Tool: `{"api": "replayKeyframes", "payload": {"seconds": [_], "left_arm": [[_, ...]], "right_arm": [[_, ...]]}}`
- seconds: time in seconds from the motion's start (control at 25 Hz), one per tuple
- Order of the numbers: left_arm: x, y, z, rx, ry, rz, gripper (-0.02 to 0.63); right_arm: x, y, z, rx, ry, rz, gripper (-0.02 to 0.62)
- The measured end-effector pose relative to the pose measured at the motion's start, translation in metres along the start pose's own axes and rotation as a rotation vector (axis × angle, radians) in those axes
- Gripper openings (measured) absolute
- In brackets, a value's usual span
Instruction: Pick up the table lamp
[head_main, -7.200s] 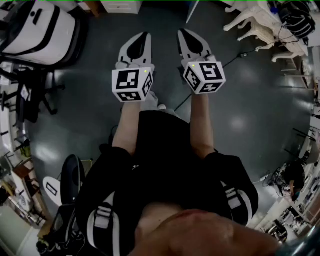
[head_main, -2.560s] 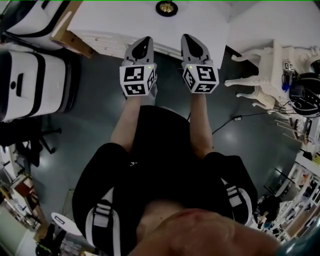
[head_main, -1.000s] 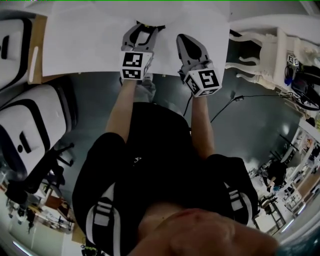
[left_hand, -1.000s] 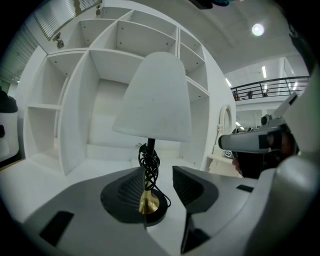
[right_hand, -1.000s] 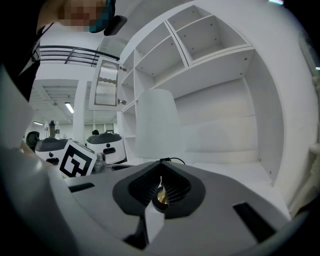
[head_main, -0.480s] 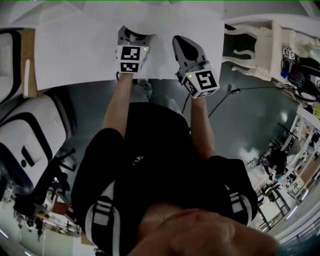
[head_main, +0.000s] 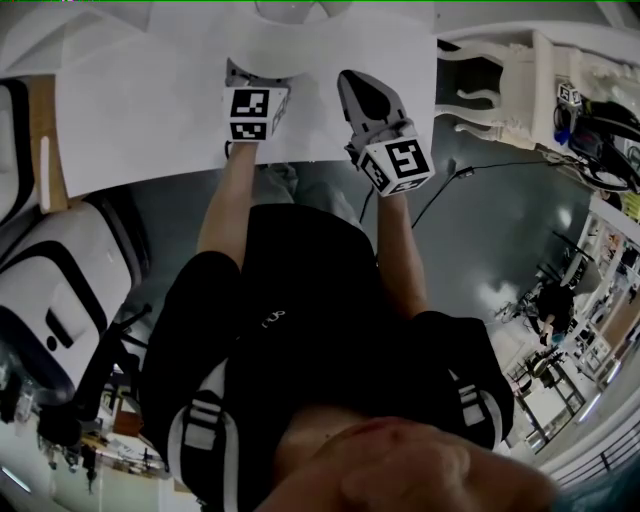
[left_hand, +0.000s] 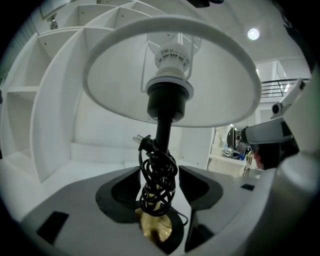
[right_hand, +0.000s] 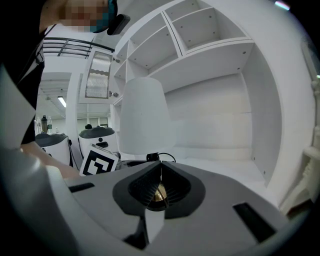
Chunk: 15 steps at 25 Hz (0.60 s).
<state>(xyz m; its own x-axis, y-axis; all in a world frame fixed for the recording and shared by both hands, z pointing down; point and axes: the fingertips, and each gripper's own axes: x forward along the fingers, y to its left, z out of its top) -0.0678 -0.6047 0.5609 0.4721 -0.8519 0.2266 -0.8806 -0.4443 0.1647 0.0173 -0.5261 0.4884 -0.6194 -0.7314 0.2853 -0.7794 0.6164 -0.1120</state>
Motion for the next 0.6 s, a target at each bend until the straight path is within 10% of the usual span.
{"api": "replayKeyframes", "payload": {"seconds": [0.6], "left_arm": [[-0.003,0.0,0.012,-0.001,-0.021,-0.03,0.186]], "right_arm": [[-0.004,0.001,-0.006,-0.017,0.037,-0.005,0.018]]}}
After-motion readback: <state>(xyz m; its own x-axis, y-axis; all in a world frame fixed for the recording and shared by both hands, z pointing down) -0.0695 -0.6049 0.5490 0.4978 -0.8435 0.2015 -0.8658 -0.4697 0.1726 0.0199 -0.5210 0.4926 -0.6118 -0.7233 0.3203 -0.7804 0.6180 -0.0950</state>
